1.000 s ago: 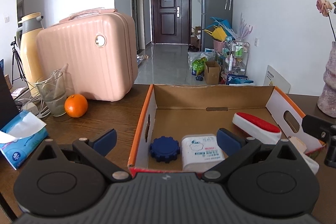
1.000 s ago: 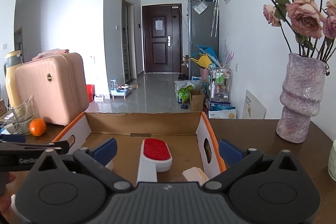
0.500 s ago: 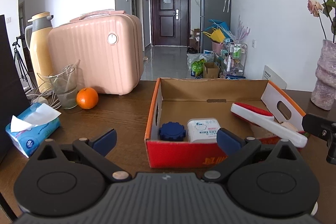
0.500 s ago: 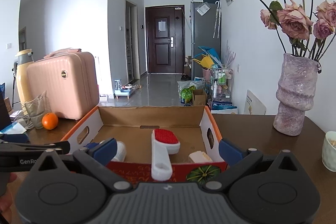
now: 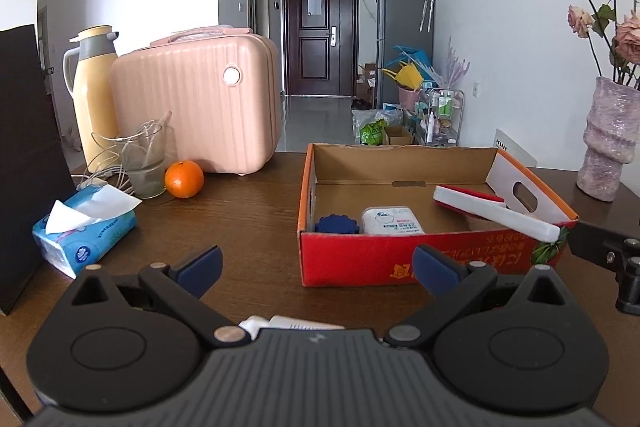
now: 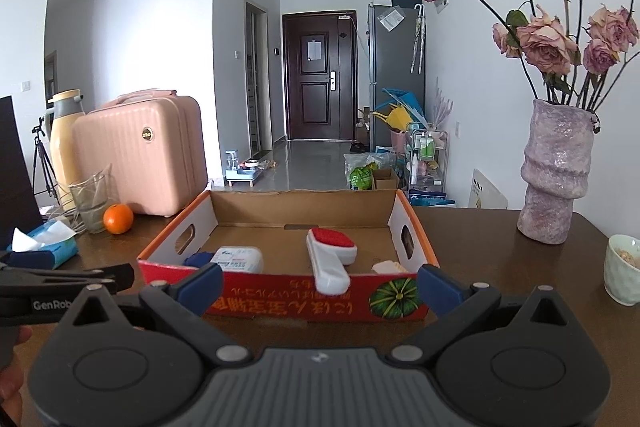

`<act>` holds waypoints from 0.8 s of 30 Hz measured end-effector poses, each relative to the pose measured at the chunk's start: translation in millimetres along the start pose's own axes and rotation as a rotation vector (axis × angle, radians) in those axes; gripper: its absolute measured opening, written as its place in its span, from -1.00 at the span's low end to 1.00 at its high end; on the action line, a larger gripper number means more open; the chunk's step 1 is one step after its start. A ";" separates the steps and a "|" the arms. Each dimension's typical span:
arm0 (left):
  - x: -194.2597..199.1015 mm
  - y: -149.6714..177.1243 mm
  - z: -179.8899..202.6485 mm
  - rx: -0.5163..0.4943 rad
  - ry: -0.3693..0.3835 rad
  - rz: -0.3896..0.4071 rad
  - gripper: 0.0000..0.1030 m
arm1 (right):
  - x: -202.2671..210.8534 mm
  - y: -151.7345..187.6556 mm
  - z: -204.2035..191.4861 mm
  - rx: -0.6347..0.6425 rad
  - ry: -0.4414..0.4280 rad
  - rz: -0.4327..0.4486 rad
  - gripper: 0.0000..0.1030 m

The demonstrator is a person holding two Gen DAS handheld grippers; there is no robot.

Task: Organize rigid objects
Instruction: 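Lift both tools out of the box and move back toward the table items, then lower the left tool onto the white tape roll and close it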

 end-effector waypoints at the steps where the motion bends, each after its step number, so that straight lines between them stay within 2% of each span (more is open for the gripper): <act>1: 2.7 2.5 -2.1 0.002 0.002 0.001 1.00 | 2.7 2.4 -0.6 -0.002 -0.002 0.001 1.00; 11: 23.4 30.4 -15.5 -0.017 0.019 -0.005 1.00 | 23.1 23.9 -11.7 -0.001 -0.018 0.010 1.00; 24: 27.9 66.8 -31.8 -0.052 0.055 -0.070 1.00 | 27.3 56.0 -17.3 -0.019 -0.019 -0.030 1.00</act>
Point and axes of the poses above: each gripper's, at about its wrist camera, not at the fingertips, and x roughly against the way its jaws point, z to its right, y to its underside, the point moved 7 cm from there along -x, roughly the way its jaws point, and after that the axes turned 14 degrees about -z, right-handed, at the moved point
